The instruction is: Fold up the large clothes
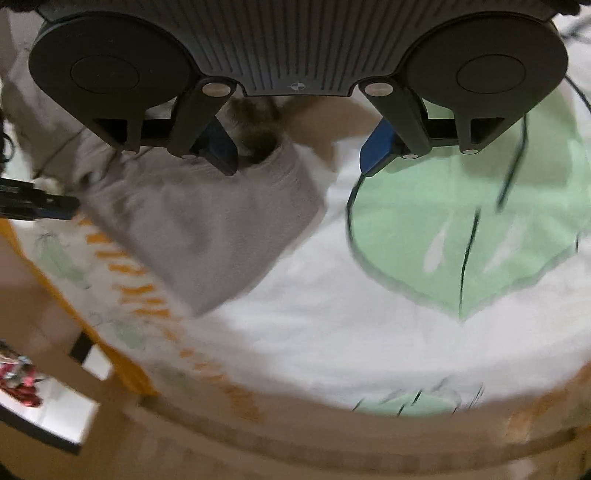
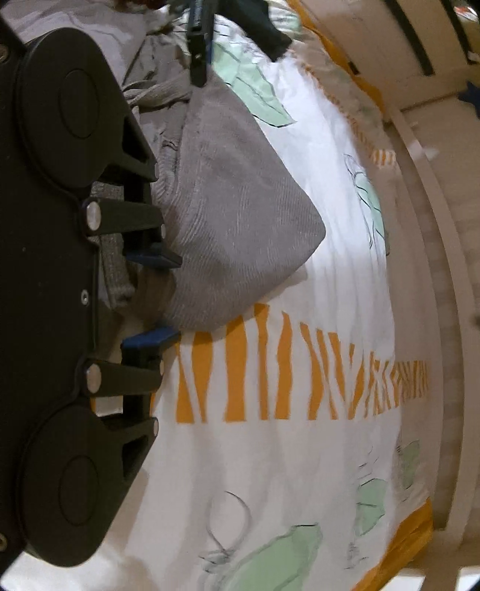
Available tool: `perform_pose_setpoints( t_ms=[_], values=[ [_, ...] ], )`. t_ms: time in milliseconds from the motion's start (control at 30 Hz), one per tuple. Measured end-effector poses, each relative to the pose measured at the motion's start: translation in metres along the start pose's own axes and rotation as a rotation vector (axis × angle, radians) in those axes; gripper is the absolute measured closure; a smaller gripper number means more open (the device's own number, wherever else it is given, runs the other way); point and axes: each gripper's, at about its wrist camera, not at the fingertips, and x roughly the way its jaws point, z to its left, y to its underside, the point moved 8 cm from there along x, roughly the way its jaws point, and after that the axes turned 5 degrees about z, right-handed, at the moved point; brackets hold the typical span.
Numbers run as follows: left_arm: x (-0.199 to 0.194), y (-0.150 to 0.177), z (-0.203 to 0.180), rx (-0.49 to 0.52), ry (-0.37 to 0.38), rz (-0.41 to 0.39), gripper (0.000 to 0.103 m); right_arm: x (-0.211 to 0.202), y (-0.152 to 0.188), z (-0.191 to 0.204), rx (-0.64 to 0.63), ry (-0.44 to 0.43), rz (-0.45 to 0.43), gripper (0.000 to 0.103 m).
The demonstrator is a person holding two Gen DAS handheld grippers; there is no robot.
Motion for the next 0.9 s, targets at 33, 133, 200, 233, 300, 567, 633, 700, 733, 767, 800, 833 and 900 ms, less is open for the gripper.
perform_pose_setpoints(
  t_ms=[33, 133, 200, 233, 300, 567, 633, 700, 733, 767, 800, 833, 900],
  values=[
    [-0.007, -0.008, -0.002, 0.008, 0.006, -0.023, 0.031, -0.004, -0.005, 0.0, -0.013, -0.002, -0.011, 0.055],
    [-0.009, -0.033, -0.012, 0.028, 0.022, -0.052, 0.031, -0.008, -0.027, 0.002, -0.006, -0.025, -0.039, 0.054],
    [0.0, -0.046, -0.021, 0.075, 0.014, -0.044, 0.031, -0.003, -0.04, 0.004, -0.01, -0.036, -0.043, 0.051],
    [0.005, -0.051, -0.025, 0.102, 0.009, -0.041, 0.031, 0.002, -0.046, 0.006, -0.018, -0.041, -0.043, 0.048],
    [0.018, -0.056, -0.033, 0.135, 0.017, -0.028, 0.031, 0.011, -0.055, 0.01, -0.025, -0.053, -0.03, 0.048],
    [0.078, -0.058, -0.041, 0.14, 0.021, 0.065, 0.031, 0.063, -0.069, 0.024, -0.033, -0.077, 0.051, 0.048],
    [0.087, -0.057, -0.038, 0.129, 0.017, 0.083, 0.031, 0.072, -0.069, 0.023, -0.029, -0.084, 0.068, 0.047],
    [0.098, -0.057, -0.034, 0.13, -0.003, 0.105, 0.032, 0.079, -0.071, 0.022, -0.02, -0.092, 0.084, 0.047],
    [0.101, -0.058, -0.033, 0.134, -0.005, 0.109, 0.032, 0.082, -0.071, 0.022, -0.018, -0.095, 0.09, 0.047],
    [0.103, -0.058, -0.032, 0.133, 0.001, 0.109, 0.032, 0.085, -0.072, 0.021, -0.016, -0.095, 0.095, 0.047],
    [0.105, -0.059, -0.03, 0.126, 0.009, 0.112, 0.032, 0.087, -0.073, 0.021, -0.014, -0.097, 0.101, 0.047],
    [0.106, -0.059, -0.03, 0.122, 0.02, 0.12, 0.032, 0.089, -0.073, 0.021, -0.012, -0.102, 0.107, 0.047],
    [0.107, -0.06, -0.028, 0.123, 0.037, 0.139, 0.041, 0.093, -0.073, 0.021, -0.011, -0.104, 0.12, 0.047]
  ],
)
